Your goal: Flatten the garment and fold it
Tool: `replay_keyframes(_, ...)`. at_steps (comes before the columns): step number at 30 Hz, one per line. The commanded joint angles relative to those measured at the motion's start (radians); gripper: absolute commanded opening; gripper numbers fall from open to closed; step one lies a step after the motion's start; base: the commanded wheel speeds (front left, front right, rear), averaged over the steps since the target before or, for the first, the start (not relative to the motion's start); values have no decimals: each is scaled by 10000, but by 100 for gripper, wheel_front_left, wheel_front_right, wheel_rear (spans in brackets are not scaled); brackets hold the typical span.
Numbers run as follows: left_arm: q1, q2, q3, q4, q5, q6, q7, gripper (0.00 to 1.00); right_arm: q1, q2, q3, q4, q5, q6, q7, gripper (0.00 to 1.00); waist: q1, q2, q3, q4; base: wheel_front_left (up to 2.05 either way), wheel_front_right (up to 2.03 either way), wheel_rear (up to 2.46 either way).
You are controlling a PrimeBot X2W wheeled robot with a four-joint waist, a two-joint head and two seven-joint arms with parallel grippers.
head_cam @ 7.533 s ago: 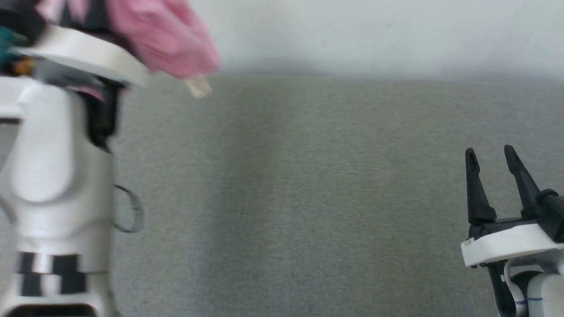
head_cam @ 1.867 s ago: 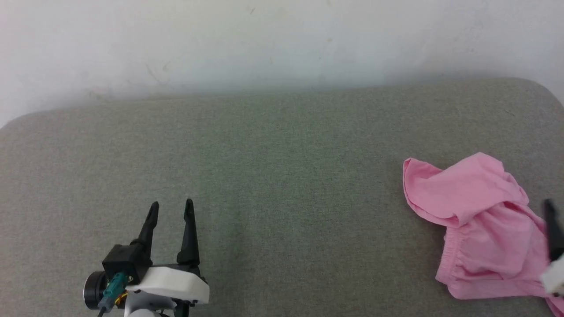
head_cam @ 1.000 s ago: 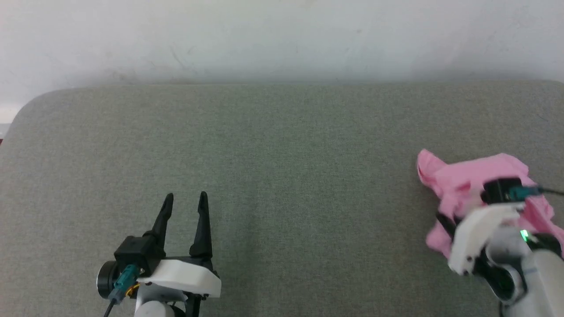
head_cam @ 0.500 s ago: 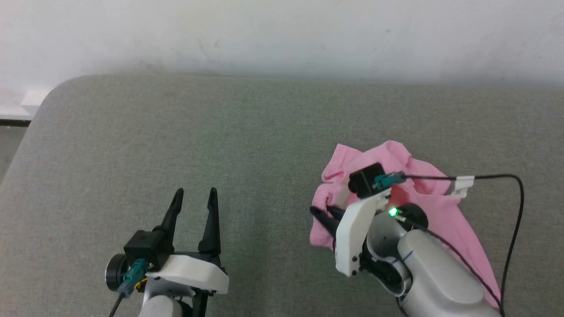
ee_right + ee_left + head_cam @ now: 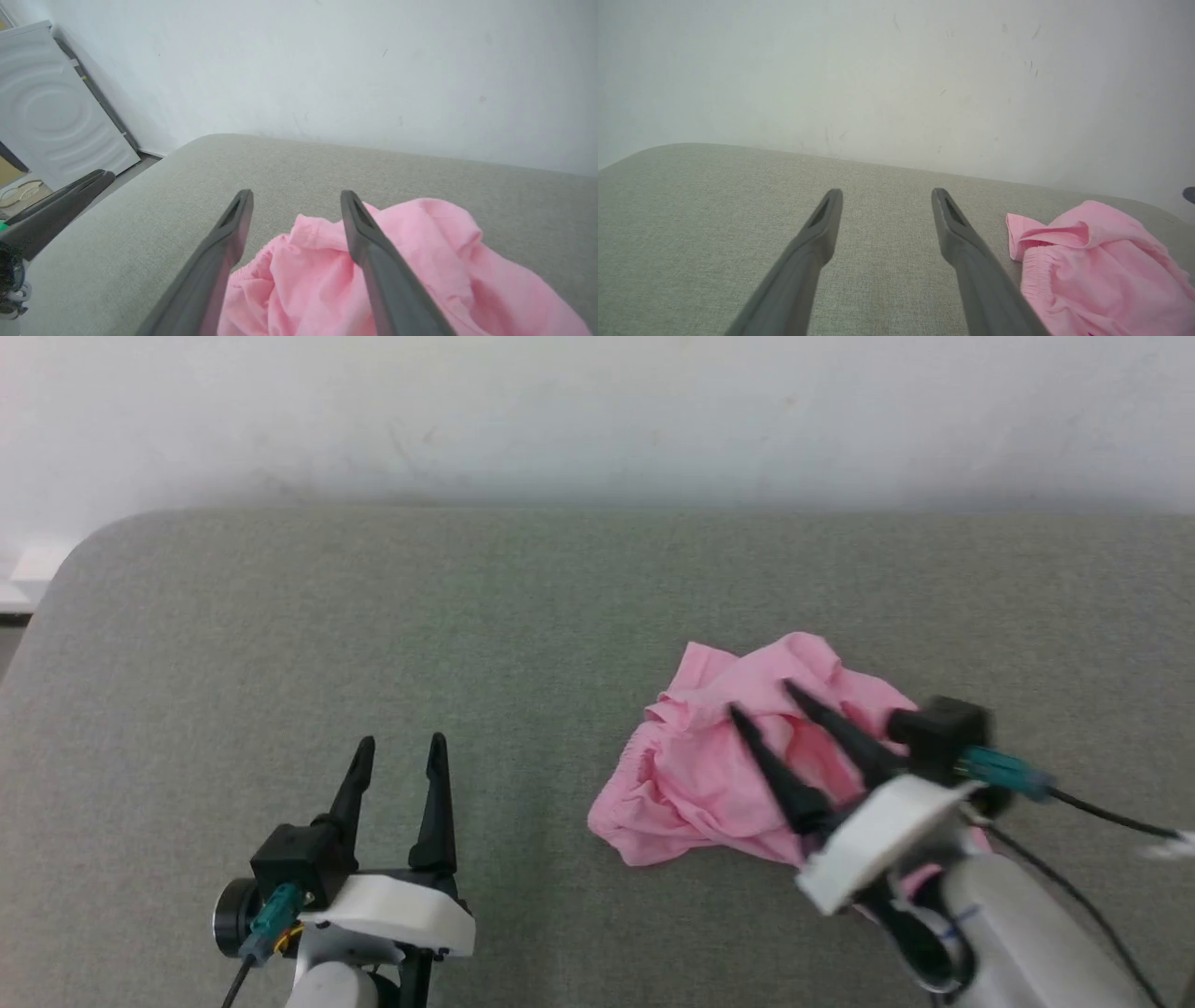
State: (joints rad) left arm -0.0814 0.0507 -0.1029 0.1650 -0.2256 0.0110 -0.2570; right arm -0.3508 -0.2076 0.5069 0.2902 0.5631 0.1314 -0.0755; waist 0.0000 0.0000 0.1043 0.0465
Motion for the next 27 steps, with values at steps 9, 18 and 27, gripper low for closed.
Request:
replay_keyframes(9,-5,-5,-522,795,88,-277,40,100,2656,507,-4690,-2262,-2586,-7,-89,100,0,0,-452,-774,0,0,0)
replay_keyframes(18,-1026,12,-1749,2297,147,-761,2382,100,3937,1274,-6098,-4088,-3390,-7,916,100,0,0,-156,-1179,0,0,0)
replay_keyframes(27,-2143,144,-2527,4163,53,-1126,5366,97,4135,1545,-6107,-4354,-3130,-7,1256,100,0,0,122,-1755,0,0,0)
